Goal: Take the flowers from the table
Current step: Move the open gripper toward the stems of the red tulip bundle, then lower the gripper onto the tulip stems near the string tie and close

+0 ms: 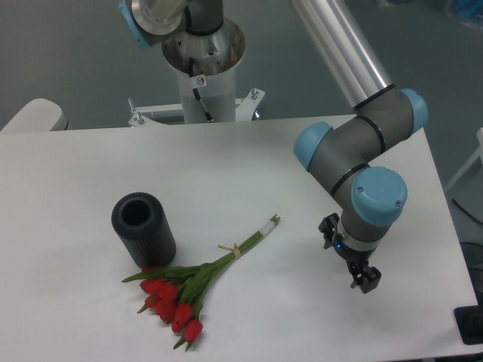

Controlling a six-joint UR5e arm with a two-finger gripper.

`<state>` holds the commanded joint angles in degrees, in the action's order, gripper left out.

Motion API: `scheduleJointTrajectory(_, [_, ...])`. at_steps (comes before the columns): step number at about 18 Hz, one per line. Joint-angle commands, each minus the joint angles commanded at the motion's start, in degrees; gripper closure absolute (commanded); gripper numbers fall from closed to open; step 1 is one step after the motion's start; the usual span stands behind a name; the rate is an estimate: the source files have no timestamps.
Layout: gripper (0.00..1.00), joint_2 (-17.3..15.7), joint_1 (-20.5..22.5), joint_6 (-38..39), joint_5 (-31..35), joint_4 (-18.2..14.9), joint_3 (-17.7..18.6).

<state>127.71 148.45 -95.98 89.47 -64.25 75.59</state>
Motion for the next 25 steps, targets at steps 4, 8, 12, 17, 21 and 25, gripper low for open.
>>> scheduleJointTrajectory(4, [0.0, -0.1, -0.3, 0.7, 0.0, 0.0, 0.3])
scheduleJointTrajectory(8, [0.0, -0.4, -1.5, 1.8, -0.3, -0.1, 1.1])
scheduleJointTrajectory(12, [0.0, -2.1, -3.3, 6.7, -1.2, -0.1, 3.9])
scheduleJointTrajectory(17, [0.0, -4.4, -6.4, 9.7, -1.9, 0.1, 8.0])
scheduleJointTrajectory(21, [0.0, -6.5, -8.8, 13.6, -2.6, 1.8, 12.1])
scheduleJointTrajectory(25, [0.0, -7.0, -11.9, 22.6, -2.6, 7.2, 15.5])
